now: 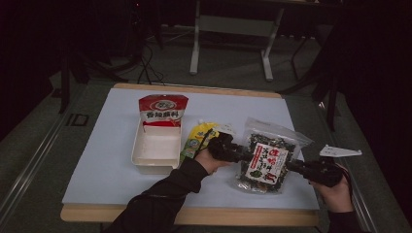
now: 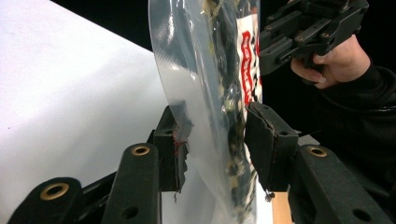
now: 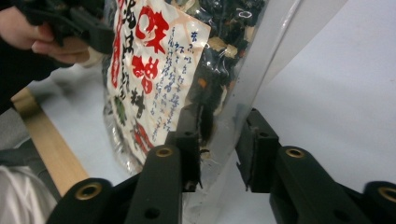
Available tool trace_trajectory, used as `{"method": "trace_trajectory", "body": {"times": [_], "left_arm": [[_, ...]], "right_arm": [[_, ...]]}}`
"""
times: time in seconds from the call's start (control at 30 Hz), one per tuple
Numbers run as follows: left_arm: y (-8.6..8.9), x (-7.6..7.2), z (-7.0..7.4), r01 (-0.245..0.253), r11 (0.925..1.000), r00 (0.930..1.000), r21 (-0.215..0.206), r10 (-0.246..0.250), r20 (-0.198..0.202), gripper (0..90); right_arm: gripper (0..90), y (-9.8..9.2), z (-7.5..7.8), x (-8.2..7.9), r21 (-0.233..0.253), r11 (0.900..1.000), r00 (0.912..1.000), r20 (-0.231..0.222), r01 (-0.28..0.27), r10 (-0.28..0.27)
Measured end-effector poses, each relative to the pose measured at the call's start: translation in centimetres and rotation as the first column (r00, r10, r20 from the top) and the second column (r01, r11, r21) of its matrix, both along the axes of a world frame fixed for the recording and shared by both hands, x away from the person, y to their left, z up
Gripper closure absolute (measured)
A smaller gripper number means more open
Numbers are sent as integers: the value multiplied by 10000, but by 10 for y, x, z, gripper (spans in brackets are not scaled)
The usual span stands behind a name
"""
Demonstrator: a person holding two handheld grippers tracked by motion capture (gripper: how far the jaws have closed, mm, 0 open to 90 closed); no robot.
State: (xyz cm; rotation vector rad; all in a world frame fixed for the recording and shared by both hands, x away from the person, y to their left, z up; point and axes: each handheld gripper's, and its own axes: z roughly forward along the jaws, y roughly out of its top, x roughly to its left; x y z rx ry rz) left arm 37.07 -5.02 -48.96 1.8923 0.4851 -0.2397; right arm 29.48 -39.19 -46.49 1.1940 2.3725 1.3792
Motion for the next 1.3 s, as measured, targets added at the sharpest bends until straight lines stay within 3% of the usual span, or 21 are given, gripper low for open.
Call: {"method": "trace_trajectory", "body": {"times": [0.27,0.33,0.47,0.5,0.7,0.8,0.97,1.17,1.3], "left_arm": [[-6,-6,6,679,9977,9976,76,-680,114,610],[-7,-7,9,920,9957,9957,-74,-920,-41,674],[-8,-12,17,1281,9915,9915,-225,-1276,245,735],[-7,-13,19,1425,9888,9897,-448,-1419,158,755],[-5,-18,30,1513,9845,9884,-886,-1496,256,779],[-5,-23,38,1354,9874,9889,-818,-1296,727,782],[2,-25,48,1045,9914,9914,-793,-976,868,782],[24,-20,59,345,9941,9946,-1030,-241,1005,782],[40,-19,74,50,9919,9925,-1272,106,1220,782]], "right_arm": [[755,0,7,-6,36,9991,9989,205,-413,412],[757,1,10,-8,-51,9991,9986,322,-419,421],[754,0,15,-10,-108,9992,9976,563,-391,396],[751,-1,17,-10,-109,9993,9973,638,-349,355],[684,-6,24,-14,299,9992,9939,1077,-264,230],[623,-6,26,-14,355,9993,9927,1200,-144,101],[474,-4,30,-15,556,9984,9877,1554,80,-166],[269,-3,30,-16,598,9980,9831,1802,224,-329],[222,-3,26,-14,843,9961,9852,1672,244,-383]]}}
